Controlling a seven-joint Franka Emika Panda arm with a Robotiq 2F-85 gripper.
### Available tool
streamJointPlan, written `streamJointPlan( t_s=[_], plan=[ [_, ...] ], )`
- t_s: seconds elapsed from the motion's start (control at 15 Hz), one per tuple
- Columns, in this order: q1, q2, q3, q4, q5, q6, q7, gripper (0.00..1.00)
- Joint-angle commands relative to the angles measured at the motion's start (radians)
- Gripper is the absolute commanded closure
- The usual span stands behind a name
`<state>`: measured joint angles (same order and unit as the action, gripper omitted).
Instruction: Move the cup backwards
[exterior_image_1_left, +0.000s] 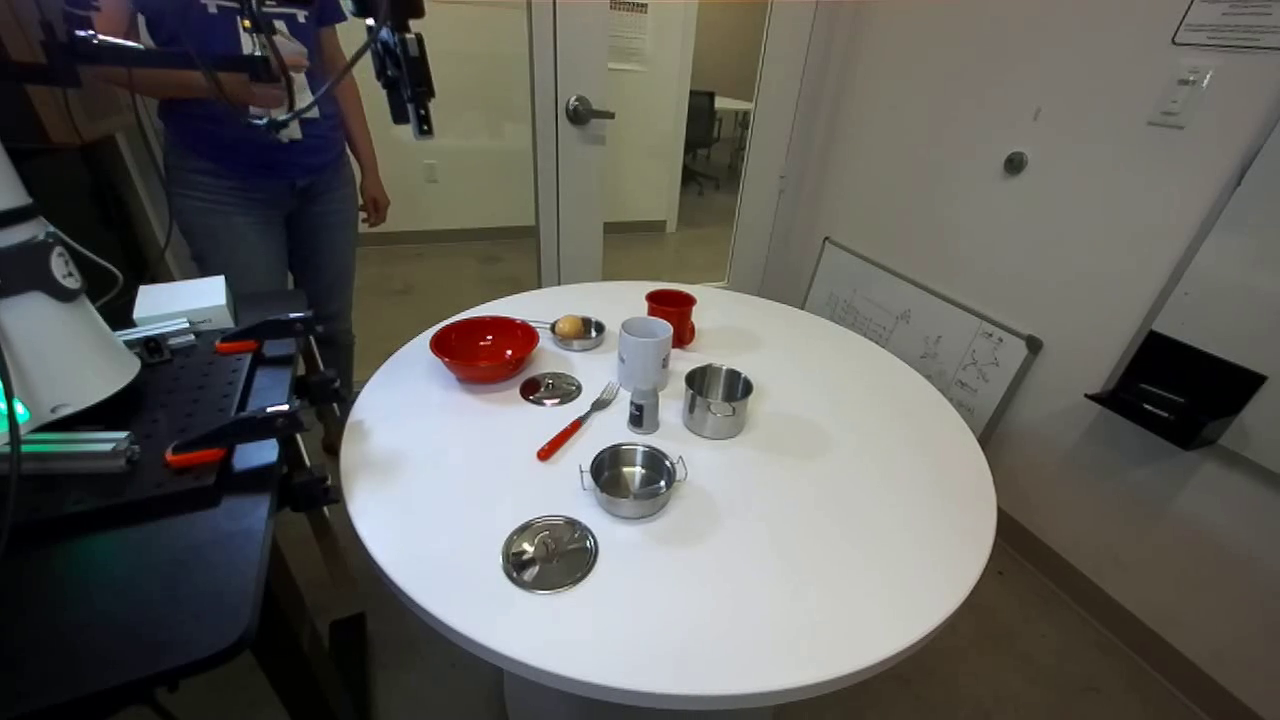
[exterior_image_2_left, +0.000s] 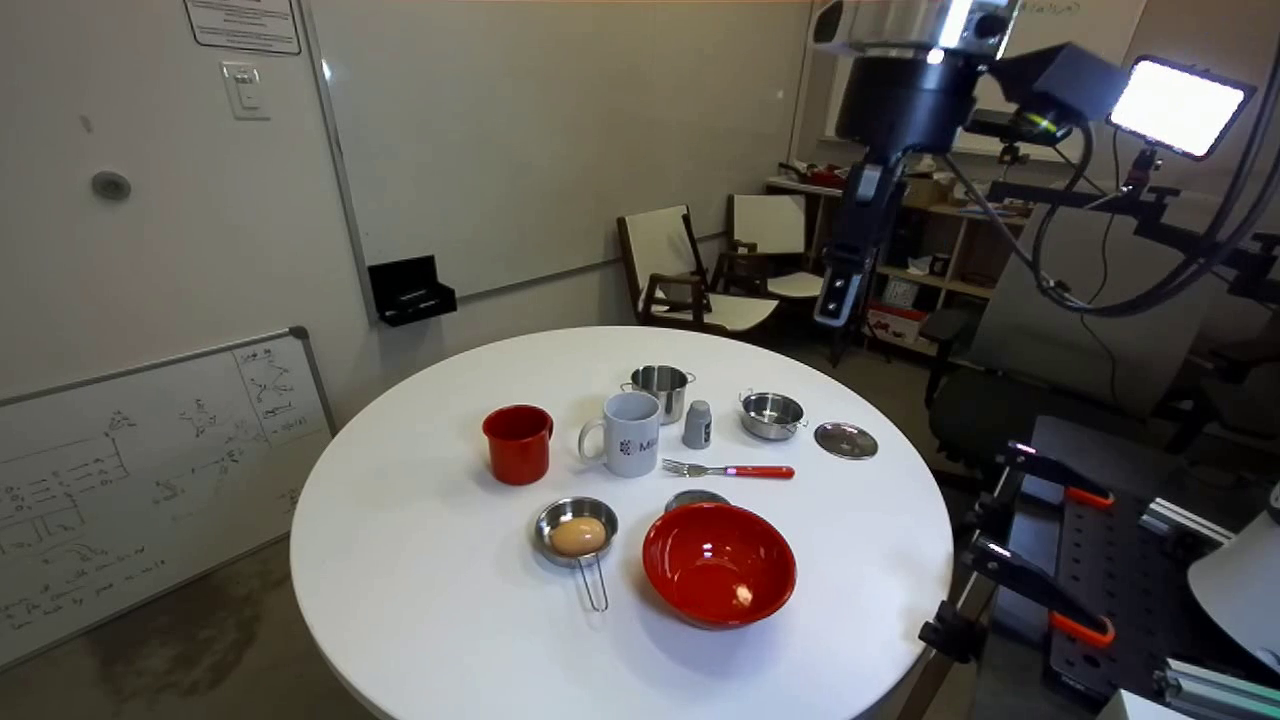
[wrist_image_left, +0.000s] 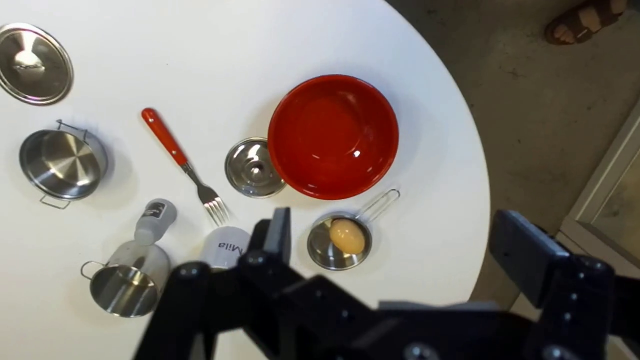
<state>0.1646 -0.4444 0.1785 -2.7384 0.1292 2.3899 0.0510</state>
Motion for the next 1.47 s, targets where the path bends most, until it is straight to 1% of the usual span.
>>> streamJointPlan(
  t_s=[0.0,0.13,0.27,0.4,0.47,0.53,0.67,0.93,1.13,1.27,1.4],
  plan=[
    [-0.048,0.235,-0.055,0.06,-0.041,0.15,-0.049,0.0],
    [-0.085,0.358,-0.062,0.114,-0.106,0.185,-0.041,0.0],
    [-0.097,0.47,-0.067,0.194,-0.155,0.188,-0.02,0.0],
    [-0.085,0.557,-0.073,0.272,-0.124,0.171,-0.036,0.0],
    [-0.085,0.444,-0.074,0.173,-0.121,0.177,-0.036,0.0],
    [-0.085,0.49,-0.074,0.209,-0.12,0.177,-0.036,0.0],
    [-0.084,0.544,-0.074,0.251,-0.12,0.177,-0.037,0.0],
    [-0.085,0.563,-0.074,0.27,-0.128,0.17,-0.049,0.0],
    [-0.098,0.626,-0.077,0.326,-0.152,0.16,-0.179,0.0],
    [-0.11,0.696,-0.076,0.383,-0.159,0.166,-0.287,0.0],
    [-0.115,0.758,-0.088,0.442,-0.215,0.155,-0.345,0.0]
  ],
)
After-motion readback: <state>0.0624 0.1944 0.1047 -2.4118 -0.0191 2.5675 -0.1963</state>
